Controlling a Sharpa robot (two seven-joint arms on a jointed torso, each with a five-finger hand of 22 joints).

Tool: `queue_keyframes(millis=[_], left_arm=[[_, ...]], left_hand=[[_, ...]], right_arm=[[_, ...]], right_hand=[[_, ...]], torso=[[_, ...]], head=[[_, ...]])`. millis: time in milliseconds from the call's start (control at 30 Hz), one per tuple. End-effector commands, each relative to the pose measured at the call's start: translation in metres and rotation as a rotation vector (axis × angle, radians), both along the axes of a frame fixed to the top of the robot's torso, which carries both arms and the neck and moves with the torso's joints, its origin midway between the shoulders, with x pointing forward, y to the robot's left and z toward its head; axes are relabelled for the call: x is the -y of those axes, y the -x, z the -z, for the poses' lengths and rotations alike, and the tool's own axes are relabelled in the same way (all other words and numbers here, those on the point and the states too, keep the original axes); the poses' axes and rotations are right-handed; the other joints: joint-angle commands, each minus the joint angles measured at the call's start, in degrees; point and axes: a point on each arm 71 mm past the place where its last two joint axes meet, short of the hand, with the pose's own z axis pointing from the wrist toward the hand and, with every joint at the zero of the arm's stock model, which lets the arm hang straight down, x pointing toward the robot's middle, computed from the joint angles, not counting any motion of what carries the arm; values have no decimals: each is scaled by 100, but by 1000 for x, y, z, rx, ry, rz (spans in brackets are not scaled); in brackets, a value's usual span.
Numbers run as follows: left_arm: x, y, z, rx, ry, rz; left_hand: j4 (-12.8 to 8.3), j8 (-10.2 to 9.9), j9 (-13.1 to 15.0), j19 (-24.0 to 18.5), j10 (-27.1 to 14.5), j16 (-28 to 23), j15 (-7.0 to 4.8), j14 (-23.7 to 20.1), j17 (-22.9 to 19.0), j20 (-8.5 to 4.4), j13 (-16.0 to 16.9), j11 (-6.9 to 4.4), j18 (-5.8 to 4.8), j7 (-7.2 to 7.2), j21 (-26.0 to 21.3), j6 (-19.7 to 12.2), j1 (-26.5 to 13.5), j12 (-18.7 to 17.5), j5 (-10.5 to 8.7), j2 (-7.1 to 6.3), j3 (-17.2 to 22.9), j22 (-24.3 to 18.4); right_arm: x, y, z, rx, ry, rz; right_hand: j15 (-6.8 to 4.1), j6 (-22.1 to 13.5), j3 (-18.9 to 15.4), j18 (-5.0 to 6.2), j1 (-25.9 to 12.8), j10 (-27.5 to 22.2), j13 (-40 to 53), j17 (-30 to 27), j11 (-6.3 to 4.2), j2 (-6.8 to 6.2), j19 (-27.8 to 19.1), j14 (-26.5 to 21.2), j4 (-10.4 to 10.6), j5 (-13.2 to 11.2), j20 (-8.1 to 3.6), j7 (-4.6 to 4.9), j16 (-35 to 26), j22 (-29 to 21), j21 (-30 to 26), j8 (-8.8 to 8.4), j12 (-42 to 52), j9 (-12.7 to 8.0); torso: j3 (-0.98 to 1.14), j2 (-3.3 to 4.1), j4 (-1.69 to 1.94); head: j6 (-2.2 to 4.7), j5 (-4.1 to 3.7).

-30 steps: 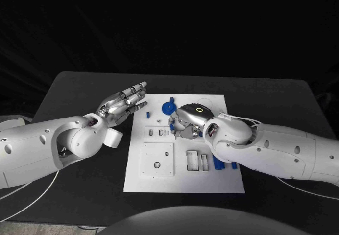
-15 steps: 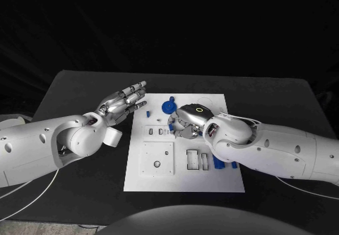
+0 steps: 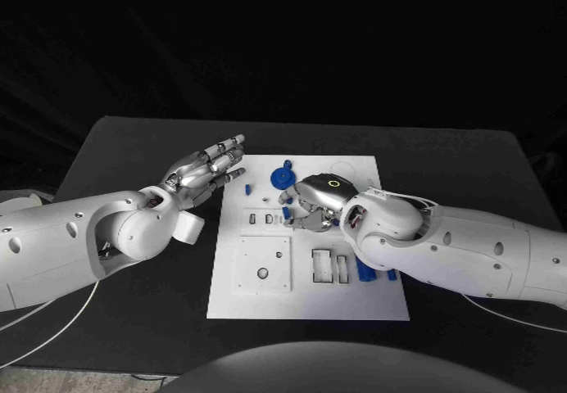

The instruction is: Assemble the parts on the task board

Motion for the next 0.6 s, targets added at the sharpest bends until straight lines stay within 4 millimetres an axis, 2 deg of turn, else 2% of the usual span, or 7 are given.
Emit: queue_keyframes(millis=[33,167,300,400,500,567,600], left_arm=[[2,1,-1,5,11,18],[1,1,-1,5,11,15],[1,1,-2,13,15,13],[1,2,-4,35,26,11],[1,2,-7,75,30,7],[1,3,-9,107,24,-2],[1,3,-11,128,17,-12]], left_hand=[[-24,25,8,0,-8,-5,55,-4,3,41,5,33,-5,9,28,27,41,22,29,14,0,9],[-28,26,8,0,-9,-5,55,-4,3,42,4,35,-5,12,28,29,43,23,30,14,6,9],[-36,29,10,2,-7,-4,58,-1,4,44,5,37,-5,17,28,39,45,25,32,11,11,10],[-121,45,14,8,0,-1,72,5,7,58,7,12,-5,68,32,77,67,43,39,-34,34,12],[-185,53,16,28,31,10,90,29,16,94,16,27,10,48,42,97,71,76,28,-74,31,20],[-190,61,16,46,63,19,103,48,23,133,26,46,33,23,51,114,35,110,-42,-106,-5,26],[-125,72,18,58,79,21,113,56,25,171,30,52,59,18,58,141,-25,139,-183,-122,-71,30]], right_arm=[[1,0,0,7,-6,-7],[4,1,-2,21,-25,-6],[8,3,-6,31,-48,-7],[11,6,-16,50,-81,-15],[16,8,-30,76,-125,-23],[20,8,-43,91,-157,-24],[22,8,-50,99,-173,-25]], right_hand=[[15,-135,-80,-87,3,601,1510,510,15,-58,-16,424,28,-80,14,-3,20,10,-38,-70,22,-72],[8,-297,-176,-87,28,601,1510,509,5,-84,-8,423,106,-197,7,-17,28,28,-48,-150,22,-177],[5,-300,-201,-85,34,601,1510,500,2,-81,-9,422,143,-243,5,-22,26,26,-65,-148,22,-200],[3,-263,-229,-86,40,601,1510,501,-1,-70,-7,422,196,-286,2,-23,30,34,-69,-123,22,-221],[0,-233,-259,-89,38,601,1510,502,-5,-69,1,422,252,-333,0,-30,34,49,-59,-104,22,-241],[-3,-213,-284,-89,34,601,1510,501,-9,-71,6,421,301,-369,-3,-35,35,57,-59,-90,22,-258],[-4,-198,-303,-89,29,601,1510,499,-9,-75,8,421,339,-399,-4,-36,36,61,-61,-80,22,-270]], torso=[[0,-1,3],[2,3,0],[2,1,6],[1,5,11],[3,6,7],[5,3,3],[6,3,2]], head=[[-2,16],[-3,37],[13,64],[35,54],[43,54],[49,65],[56,75]])
